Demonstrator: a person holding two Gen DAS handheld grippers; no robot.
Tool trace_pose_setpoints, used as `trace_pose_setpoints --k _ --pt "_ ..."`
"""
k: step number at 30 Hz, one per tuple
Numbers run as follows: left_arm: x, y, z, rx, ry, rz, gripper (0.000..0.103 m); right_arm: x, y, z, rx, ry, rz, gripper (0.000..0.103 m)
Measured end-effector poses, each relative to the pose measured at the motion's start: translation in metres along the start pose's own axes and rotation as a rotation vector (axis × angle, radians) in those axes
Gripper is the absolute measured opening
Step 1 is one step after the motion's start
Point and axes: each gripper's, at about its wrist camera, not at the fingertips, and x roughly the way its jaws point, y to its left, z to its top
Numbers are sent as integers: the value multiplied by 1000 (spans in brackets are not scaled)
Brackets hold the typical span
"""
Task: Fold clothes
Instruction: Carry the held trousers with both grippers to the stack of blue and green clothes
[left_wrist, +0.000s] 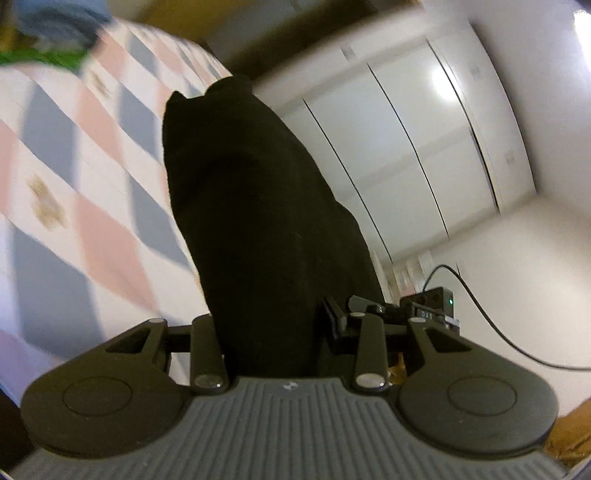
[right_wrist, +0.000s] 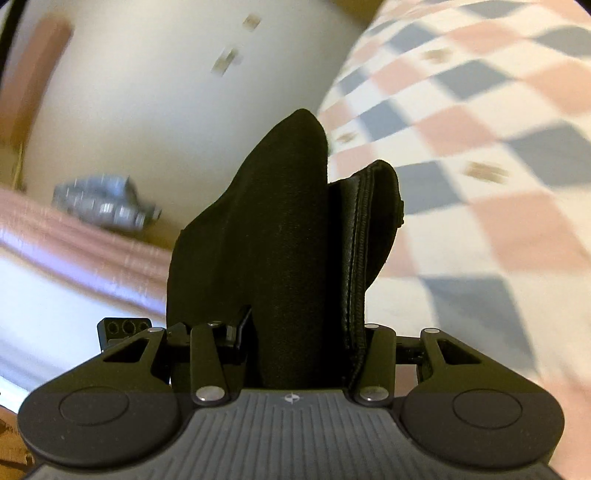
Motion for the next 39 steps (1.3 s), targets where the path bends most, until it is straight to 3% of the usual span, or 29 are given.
trace_pose_setpoints --k 4,8,12,18,23,29,34,39 --pt "-34 52 82 -35 -86 36 33 98 35 78 -70 85 23 44" --pt "-59 111 185 -43 -145 68 33 202 62 159 -86 160 48 44" --pt "-67 155 273 -47 -200 105 33 304 87 235 -130 234 63 44" --pt "-57 216 369 -74 -323 152 34 421 107 347 -207 327 65 44" --pt "-42 253 404 -112 -360 181 34 506 114 420 -266 409 49 44" --pt "-23 292 433 -147 -374 216 34 576 100 470 -282 503 46 44" --pt "-7 323 456 -176 -385 245 34 621 83 493 -289 561 62 44" --pt "8 351 473 -189 -378 272 37 641 62 496 -257 569 71 45"
